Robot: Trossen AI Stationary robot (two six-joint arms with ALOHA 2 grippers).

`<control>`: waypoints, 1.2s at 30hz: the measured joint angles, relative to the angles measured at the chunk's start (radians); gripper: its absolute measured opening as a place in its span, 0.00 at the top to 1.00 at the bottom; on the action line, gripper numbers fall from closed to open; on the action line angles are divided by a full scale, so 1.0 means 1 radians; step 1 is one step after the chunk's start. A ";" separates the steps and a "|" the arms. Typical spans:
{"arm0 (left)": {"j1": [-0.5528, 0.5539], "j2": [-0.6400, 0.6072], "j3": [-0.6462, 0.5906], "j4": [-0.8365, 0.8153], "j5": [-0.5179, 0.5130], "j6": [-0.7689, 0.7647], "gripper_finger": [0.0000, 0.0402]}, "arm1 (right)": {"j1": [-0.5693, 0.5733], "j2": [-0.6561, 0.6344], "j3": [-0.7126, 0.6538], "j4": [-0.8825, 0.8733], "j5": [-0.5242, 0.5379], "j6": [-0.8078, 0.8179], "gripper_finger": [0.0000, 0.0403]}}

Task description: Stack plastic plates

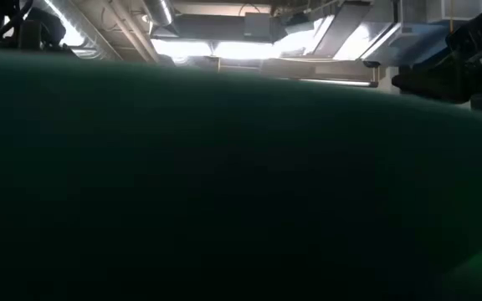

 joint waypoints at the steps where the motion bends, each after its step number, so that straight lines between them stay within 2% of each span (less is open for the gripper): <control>1: 0.000 0.000 0.000 0.000 -0.009 0.000 0.99 | 0.000 0.000 0.000 0.000 0.000 0.000 0.99; 8: 0.000 0.000 0.000 0.060 -0.014 -0.013 0.99 | 0.000 0.000 0.000 0.000 0.000 0.000 0.99; 13: 0.002 0.000 0.001 0.203 -0.008 0.030 0.99 | 0.000 0.000 0.000 0.005 0.000 0.000 0.99; 21: 0.001 0.032 0.001 0.261 0.173 0.021 0.99 | 0.000 0.002 -0.001 0.045 -0.018 0.031 0.99; 27: -0.001 0.106 0.001 0.276 0.195 -0.031 0.99 | 0.000 0.003 -0.001 0.145 -0.021 0.072 0.99; 32: -0.001 0.224 0.000 0.327 0.202 -0.060 0.99 | 0.000 0.097 -0.001 0.201 -0.022 0.077 0.99; 36: -0.001 0.313 0.000 0.421 0.203 -0.052 0.99 | 0.001 0.226 0.043 0.216 -0.022 0.084 0.99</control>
